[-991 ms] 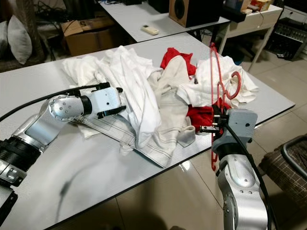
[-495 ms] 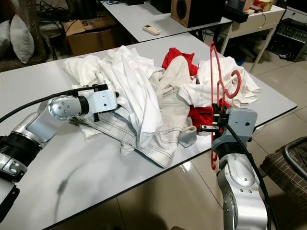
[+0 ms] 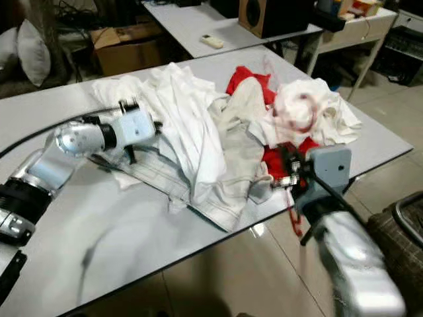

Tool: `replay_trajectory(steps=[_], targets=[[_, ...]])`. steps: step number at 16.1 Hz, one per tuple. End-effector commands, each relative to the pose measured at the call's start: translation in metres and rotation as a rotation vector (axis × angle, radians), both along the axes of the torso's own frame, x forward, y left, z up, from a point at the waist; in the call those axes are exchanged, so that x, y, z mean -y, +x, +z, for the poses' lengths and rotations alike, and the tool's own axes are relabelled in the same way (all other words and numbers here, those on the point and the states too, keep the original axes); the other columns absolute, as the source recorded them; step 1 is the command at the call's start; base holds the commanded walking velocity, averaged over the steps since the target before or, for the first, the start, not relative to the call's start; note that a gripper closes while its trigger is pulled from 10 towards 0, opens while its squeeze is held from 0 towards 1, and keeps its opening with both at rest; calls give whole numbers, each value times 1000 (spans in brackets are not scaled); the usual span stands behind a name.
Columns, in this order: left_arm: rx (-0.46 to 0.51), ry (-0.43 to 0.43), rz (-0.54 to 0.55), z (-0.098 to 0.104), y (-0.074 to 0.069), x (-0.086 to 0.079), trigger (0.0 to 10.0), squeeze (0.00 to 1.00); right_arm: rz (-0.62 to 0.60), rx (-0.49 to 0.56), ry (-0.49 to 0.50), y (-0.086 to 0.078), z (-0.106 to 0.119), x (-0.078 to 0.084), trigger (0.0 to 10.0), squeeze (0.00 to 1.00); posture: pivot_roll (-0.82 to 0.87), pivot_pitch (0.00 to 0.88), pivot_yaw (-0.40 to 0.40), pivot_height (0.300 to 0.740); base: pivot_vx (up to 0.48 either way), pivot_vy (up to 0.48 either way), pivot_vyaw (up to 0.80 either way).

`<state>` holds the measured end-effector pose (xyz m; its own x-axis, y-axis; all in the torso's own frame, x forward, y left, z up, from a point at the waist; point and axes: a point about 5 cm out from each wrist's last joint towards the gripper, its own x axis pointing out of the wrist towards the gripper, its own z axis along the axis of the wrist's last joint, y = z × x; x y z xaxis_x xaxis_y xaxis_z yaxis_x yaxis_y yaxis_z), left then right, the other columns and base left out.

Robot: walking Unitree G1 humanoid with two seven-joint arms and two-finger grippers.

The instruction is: Hang hanger

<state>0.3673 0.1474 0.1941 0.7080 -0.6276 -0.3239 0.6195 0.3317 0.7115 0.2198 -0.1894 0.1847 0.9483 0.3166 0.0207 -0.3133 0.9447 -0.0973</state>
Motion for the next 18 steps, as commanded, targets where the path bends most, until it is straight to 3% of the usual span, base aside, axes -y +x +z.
replay_trajectory(steps=[1,3,4,6,9,11,14,18], targets=[[37,-58,37,15,6,-3,0,0,112,-28,-15,-11,5,-2,10000,0,-99,0,52,740,0,0,0],[66,-95,93,24,13,-6,0,0,186,-62,-43,-24,10,6,10000,0,-101,0,51,740,0,0,0],[75,-159,135,33,17,-7,0,0,293,-117,-73,-38,14,9,10000,0,-106,0,50,740,0,0,0],[76,-201,160,36,19,-8,0,0,349,-175,-73,-48,13,13,10000,0,-107,0,48,740,0,0,0],[94,-218,166,41,23,-5,0,0,463,-308,-39,-66,5,15,10000,0,-103,0,42,740,0,0,0],[96,-223,159,42,23,-2,0,0,528,-343,-1,-72,6,12,10000,0,-101,0,41,740,0,0,0],[95,-217,149,42,23,-2,0,0,557,-375,22,-73,4,9,10000,0,-96,0,38,740,0,0,0],[91,-202,124,42,20,-1,0,0,410,-468,2,-53,-22,3,10000,0,-91,0,33,740,0,0,0]])
